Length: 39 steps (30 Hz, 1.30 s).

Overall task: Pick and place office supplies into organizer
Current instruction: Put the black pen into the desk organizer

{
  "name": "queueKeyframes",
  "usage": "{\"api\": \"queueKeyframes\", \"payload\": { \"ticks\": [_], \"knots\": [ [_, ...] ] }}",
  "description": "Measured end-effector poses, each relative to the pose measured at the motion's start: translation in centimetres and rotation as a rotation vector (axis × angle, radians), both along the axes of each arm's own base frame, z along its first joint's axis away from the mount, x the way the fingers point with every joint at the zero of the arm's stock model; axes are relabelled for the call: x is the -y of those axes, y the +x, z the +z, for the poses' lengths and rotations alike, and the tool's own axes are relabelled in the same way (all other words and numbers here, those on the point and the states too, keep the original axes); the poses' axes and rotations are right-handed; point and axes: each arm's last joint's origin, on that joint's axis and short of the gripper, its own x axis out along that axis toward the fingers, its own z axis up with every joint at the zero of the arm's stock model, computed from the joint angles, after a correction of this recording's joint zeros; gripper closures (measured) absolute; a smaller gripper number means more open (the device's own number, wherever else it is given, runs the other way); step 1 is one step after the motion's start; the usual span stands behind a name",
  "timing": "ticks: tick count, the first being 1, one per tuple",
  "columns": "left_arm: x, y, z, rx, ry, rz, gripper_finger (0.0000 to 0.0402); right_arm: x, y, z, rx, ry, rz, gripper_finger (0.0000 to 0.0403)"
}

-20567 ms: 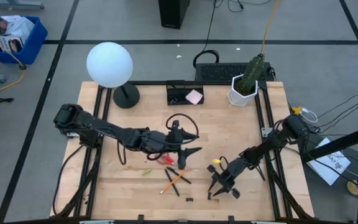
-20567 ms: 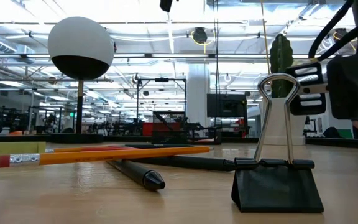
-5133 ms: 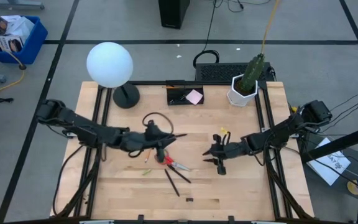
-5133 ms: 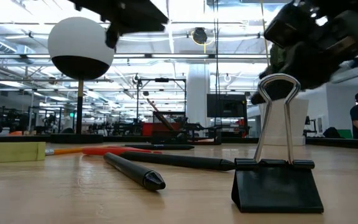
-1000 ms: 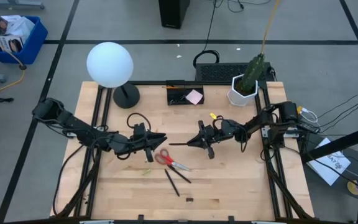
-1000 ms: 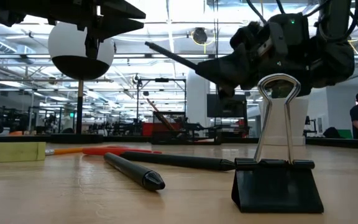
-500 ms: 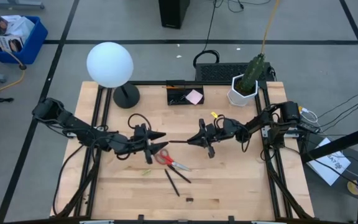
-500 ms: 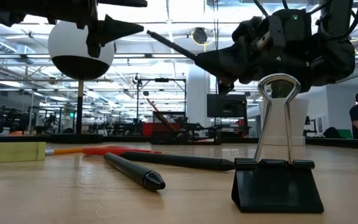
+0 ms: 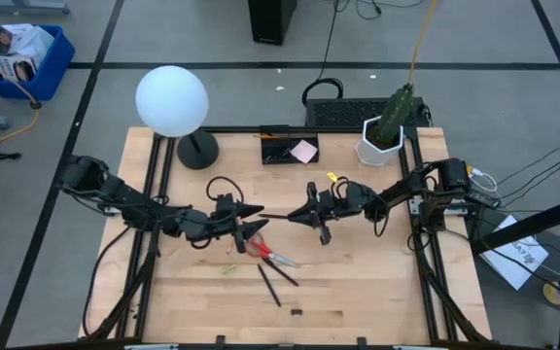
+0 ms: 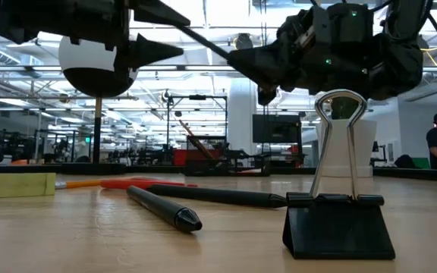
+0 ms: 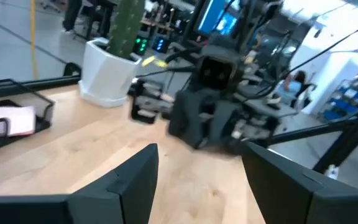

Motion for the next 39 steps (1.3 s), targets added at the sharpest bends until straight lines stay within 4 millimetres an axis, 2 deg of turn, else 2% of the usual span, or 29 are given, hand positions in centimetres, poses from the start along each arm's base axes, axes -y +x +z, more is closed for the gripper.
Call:
{"api": "queueKeyframes", "payload": {
  "ticks": [19, 22, 29, 34, 36, 39],
  "knots": [
    [-0.8, 0.4, 0.1, 0.032, -0.007, 0.032, 0.0165, 0.3, 1.8, 0.8, -0.025, -0.016, -0.082, 0.0377],
    [-0.8, 0.4, 0.2, 0.033, 0.002, 0.033, 0.0191, 0.3, 1.8, 0.8, -0.030, -0.008, -0.080, 0.0378],
    [-0.9, 0.4, 0.1, 0.029, 0.005, 0.039, 0.0292, 0.3, 1.8, 0.8, -0.026, -0.015, -0.081, 0.0378],
    [-1.0, 0.4, 0.1, 0.020, 0.041, 0.043, 0.0350, 0.3, 1.8, 0.8, -0.024, -0.022, -0.080, 0.0378],
    [-1.0, 0.4, 0.1, 0.019, 0.044, 0.042, 0.0364, 0.3, 1.8, 0.8, -0.023, -0.025, -0.080, 0.0374],
    [-1.1, 0.4, 0.1, 0.017, 0.053, 0.044, 0.0365, 0.3, 1.8, 0.8, -0.024, -0.025, -0.086, 0.0353]
  ]
}}
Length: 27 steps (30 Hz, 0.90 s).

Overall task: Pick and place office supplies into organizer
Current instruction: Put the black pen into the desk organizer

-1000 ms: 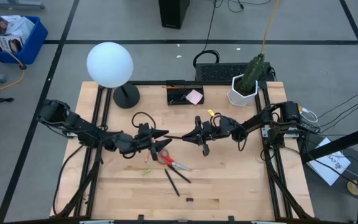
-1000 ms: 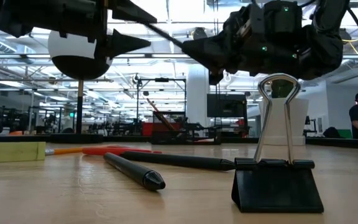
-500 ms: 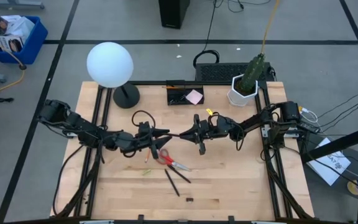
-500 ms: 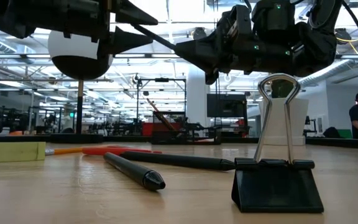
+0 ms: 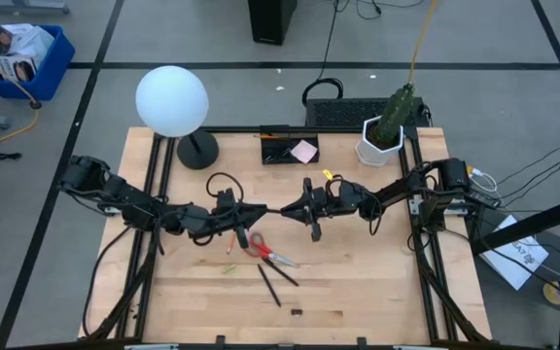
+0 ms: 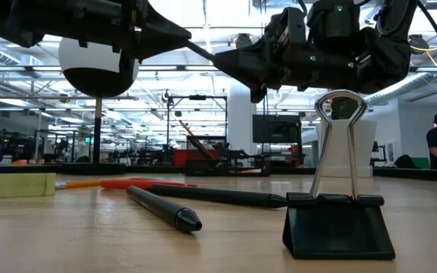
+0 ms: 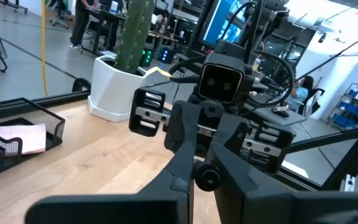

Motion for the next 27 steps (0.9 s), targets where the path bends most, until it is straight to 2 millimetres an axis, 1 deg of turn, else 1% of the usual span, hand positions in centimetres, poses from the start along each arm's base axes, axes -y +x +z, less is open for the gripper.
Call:
{"api": "queueKeyframes", "payload": {
  "ticks": [4, 6, 8, 11, 15, 18, 21, 23, 27],
  "knots": [
    [0.0, 0.0, 0.0, 0.000, 0.002, 0.001, 0.0365, 0.0, 0.0, 0.0, -0.002, 0.002, -0.002, 0.0311],
    [0.0, 0.0, 0.0, -0.001, 0.002, 0.008, 0.0358, 0.0, 0.0, -0.2, -0.019, 0.006, 0.001, 0.0292],
    [0.0, 0.0, 0.0, 0.000, 0.002, 0.009, 0.0353, 0.0, -0.1, -0.5, -0.050, 0.008, 0.003, 0.0277],
    [0.0, 0.0, 0.1, -0.002, 0.015, 0.006, 0.0360, 0.2, -0.9, -1.2, -0.078, 0.007, -0.006, 0.0264],
    [-0.2, 0.0, 0.2, 0.008, 0.025, 0.015, 0.0364, 0.7, -2.8, -2.0, -0.070, 0.024, -0.033, 0.0259],
    [-0.8, 0.1, 0.6, 0.040, 0.029, 0.048, 0.0363, 1.0, -4.4, -2.4, -0.081, 0.034, -0.085, 0.0260],
    [-1.7, 0.4, 1.0, 0.064, 0.026, 0.083, 0.0352, 1.0, -5.9, -3.1, -0.113, 0.033, -0.157, 0.0263],
    [-2.4, 0.8, 1.4, 0.069, 0.032, 0.111, 0.0351, 1.1, -6.7, -3.0, -0.097, 0.034, -0.198, 0.0263],
    [-3.8, 1.7, 2.5, 0.066, 0.059, 0.163, 0.0364, 1.2, -7.6, -2.2, -0.036, 0.004, -0.247, 0.0264]
  ]
}}
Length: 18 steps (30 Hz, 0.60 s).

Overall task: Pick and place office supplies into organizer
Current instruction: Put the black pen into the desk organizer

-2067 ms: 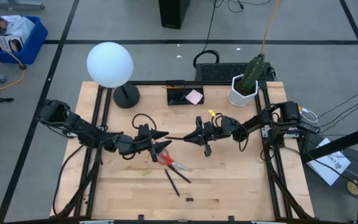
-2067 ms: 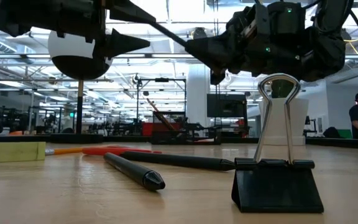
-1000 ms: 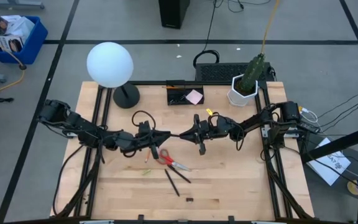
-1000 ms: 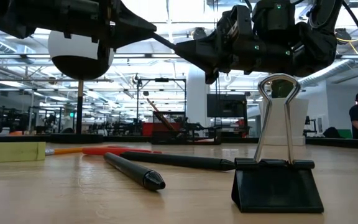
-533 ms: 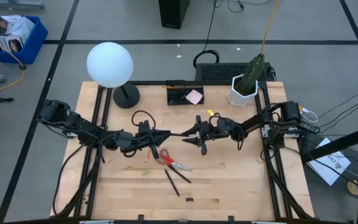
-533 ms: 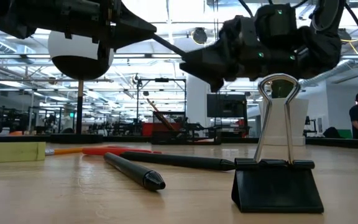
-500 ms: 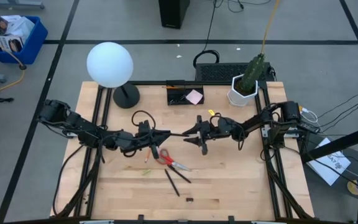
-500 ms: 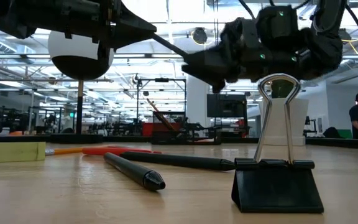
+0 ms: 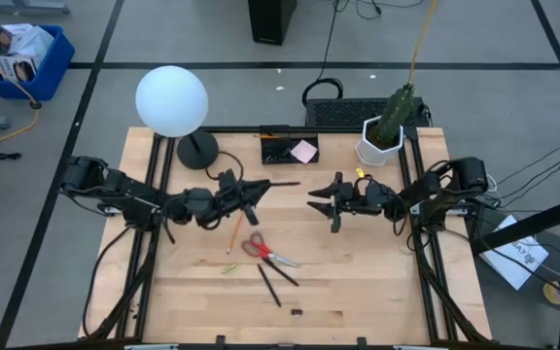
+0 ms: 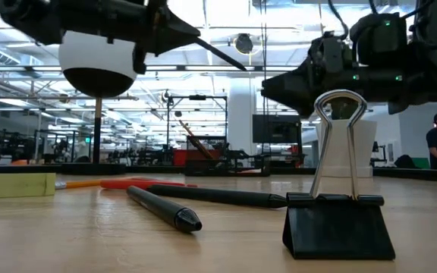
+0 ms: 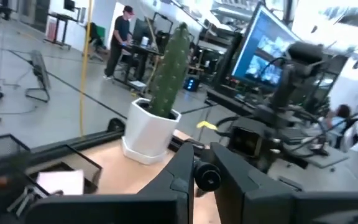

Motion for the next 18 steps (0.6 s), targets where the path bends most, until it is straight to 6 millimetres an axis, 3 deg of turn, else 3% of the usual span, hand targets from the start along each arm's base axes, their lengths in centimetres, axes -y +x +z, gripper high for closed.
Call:
{"api": "queueKeyframes", "payload": {
  "ticks": [5, 10, 18],
  "knots": [
    [-2.0, 1.7, 2.1, -0.068, 0.065, 0.047, 0.0364, -0.1, -0.4, 0.6, 0.003, -0.040, 0.005, 0.0267],
    [-4.2, 3.2, 4.5, -0.207, 0.078, 0.115, 0.0352, -0.2, -1.5, -0.7, -0.115, -0.003, 0.012, 0.0268],
    [-8.7, 3.6, 8.0, -0.389, 0.067, 0.244, 0.0365, -0.9, -3.1, -2.1, -0.181, 0.018, 0.043, 0.0268]
  ]
}}
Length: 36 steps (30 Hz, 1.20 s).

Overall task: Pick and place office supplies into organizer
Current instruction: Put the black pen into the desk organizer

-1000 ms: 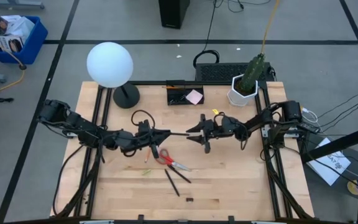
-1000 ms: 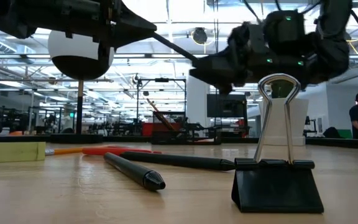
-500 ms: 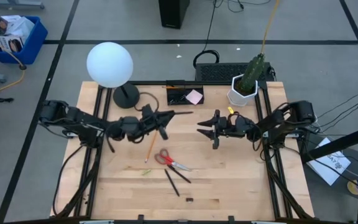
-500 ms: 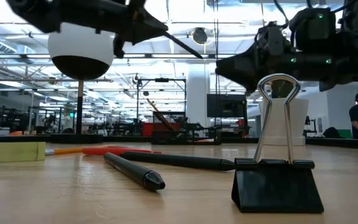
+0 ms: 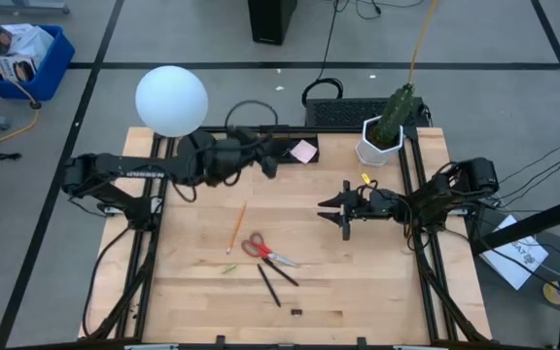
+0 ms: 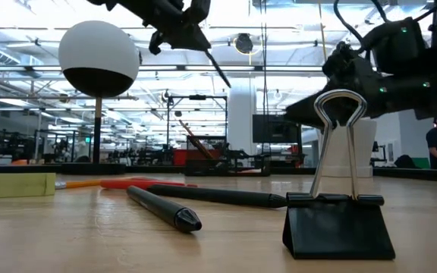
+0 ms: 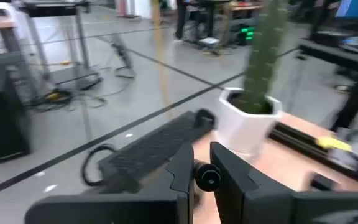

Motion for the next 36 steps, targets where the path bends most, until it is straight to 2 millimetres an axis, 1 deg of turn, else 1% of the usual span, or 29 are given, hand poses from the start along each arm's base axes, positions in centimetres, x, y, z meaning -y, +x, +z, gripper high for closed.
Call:
{"api": "queueKeyframes", "payload": {
  "ticks": [4, 7, 10, 14, 19, 23, 27, 29, 32, 36],
  "knots": [
    [-2.2, -0.5, 0.7, -0.026, -0.007, 0.064, 0.0365, -0.6, -0.3, -0.2, -0.012, 0.000, 0.026, 0.0268],
    [-3.9, -0.9, 0.6, -0.028, -0.031, 0.076, 0.0359, -0.8, -0.3, -0.2, -0.012, -0.009, 0.041, 0.0268],
    [-5.6, -1.6, 0.3, -0.025, -0.079, 0.094, 0.0358, -1.0, -0.3, -0.1, -0.004, -0.020, 0.045, 0.0268],
    [-7.3, -1.7, -1.2, -0.082, -0.123, 0.147, 0.0364, -1.0, -0.2, -0.1, 0.005, -0.020, 0.045, 0.0268],
    [-9.0, -0.8, -2.8, -0.081, -0.162, 0.115, 0.0361, -0.9, -0.2, 0.0, 0.009, -0.020, 0.041, 0.0268],
    [-9.9, 0.1, -5.0, -0.125, -0.181, 0.130, 0.0350, -0.9, -0.2, 0.0, 0.010, -0.020, 0.041, 0.0268],
    [-11.0, 0.6, -6.1, -0.123, -0.179, 0.155, 0.0364, -0.9, -0.2, 0.0, 0.010, -0.017, 0.040, 0.0268],
    [-11.5, 0.7, -6.5, -0.115, -0.183, 0.161, 0.0365, -0.9, -0.2, 0.0, 0.010, -0.017, 0.040, 0.0268],
    [-12.2, 0.8, -6.6, -0.079, -0.179, 0.146, 0.0365, -0.9, -0.2, 0.0, 0.010, -0.019, 0.040, 0.0268],
    [-13.2, 0.5, -6.8, -0.053, -0.203, 0.132, 0.0339, -0.9, -0.2, 0.0, 0.009, -0.020, 0.041, 0.0268]
  ]
}}
